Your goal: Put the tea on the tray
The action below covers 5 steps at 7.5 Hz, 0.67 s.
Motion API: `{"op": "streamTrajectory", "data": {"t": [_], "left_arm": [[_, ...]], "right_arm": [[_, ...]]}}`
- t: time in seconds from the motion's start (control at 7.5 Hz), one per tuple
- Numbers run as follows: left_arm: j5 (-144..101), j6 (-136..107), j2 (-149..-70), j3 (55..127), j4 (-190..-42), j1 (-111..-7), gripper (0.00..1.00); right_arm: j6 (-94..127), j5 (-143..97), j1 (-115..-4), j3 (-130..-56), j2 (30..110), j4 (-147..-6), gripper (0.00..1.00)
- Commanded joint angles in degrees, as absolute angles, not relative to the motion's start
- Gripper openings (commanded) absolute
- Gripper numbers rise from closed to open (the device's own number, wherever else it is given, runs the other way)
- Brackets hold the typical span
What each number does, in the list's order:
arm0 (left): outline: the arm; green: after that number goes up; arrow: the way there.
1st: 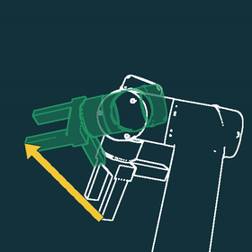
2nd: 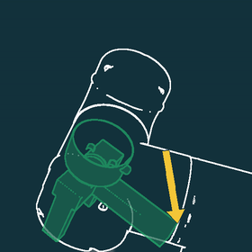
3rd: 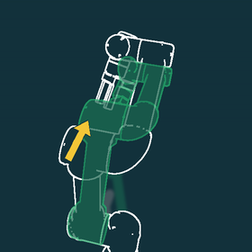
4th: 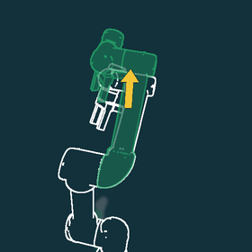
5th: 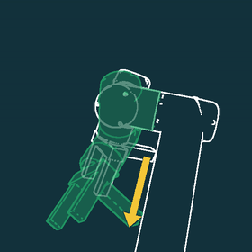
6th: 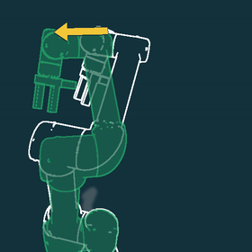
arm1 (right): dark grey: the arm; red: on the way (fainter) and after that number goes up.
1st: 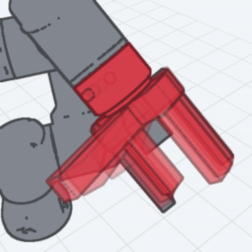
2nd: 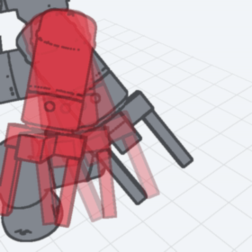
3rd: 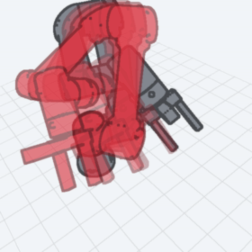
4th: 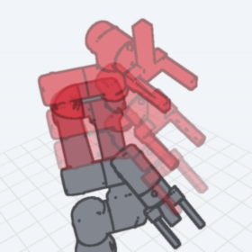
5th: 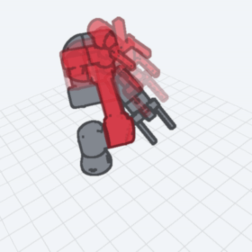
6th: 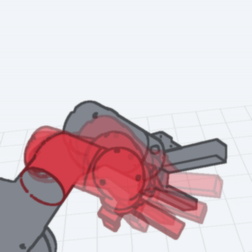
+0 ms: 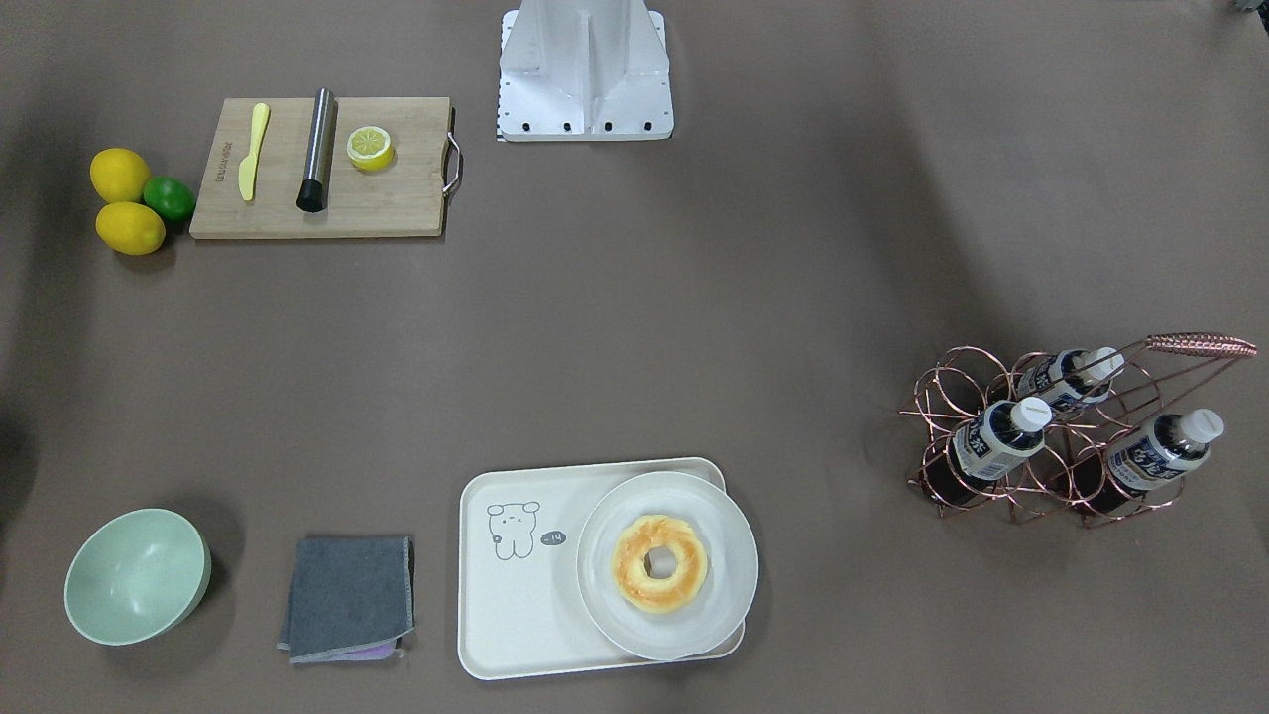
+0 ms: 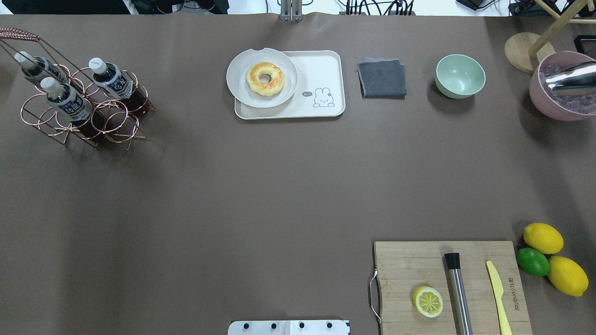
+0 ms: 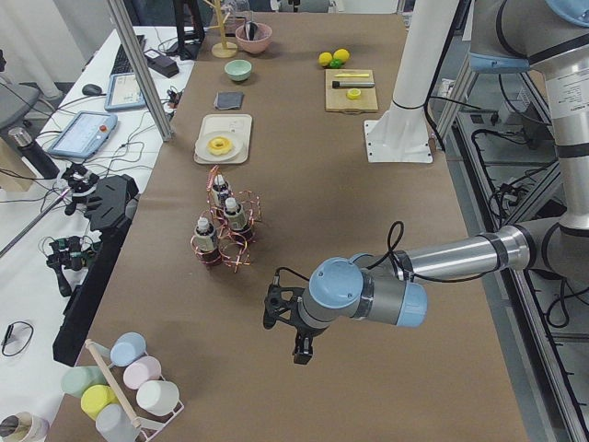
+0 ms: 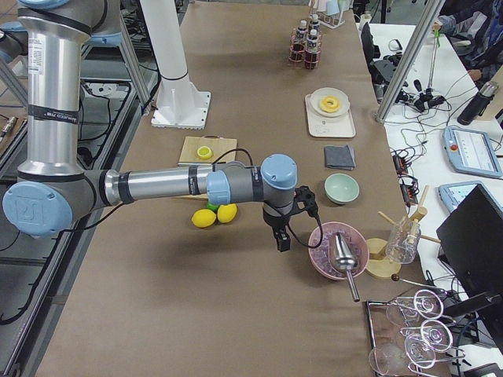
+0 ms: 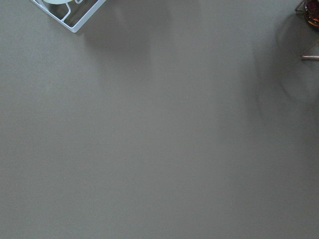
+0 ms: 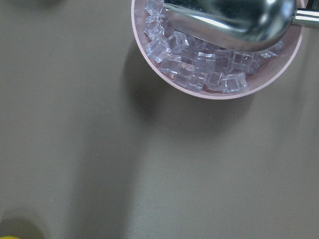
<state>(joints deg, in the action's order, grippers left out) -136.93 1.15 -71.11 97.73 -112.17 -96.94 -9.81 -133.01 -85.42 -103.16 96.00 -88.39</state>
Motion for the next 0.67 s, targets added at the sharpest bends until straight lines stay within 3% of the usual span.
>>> {"op": "streamTrajectory", "data": {"t": [0.0, 0.53], "left_arm": [[-136.8, 1.0, -71.3, 97.9, -112.0, -96.9, 0.97], [-137.3, 1.1, -71.0, 98.2, -112.0, -96.9, 0.97]], "right_arm": [[-7.8, -133.2, -85.3, -103.9, 95.8, -88.2, 1.0], [-7.7, -133.2, -85.3, -104.3, 95.8, -88.3, 1.0]]}}
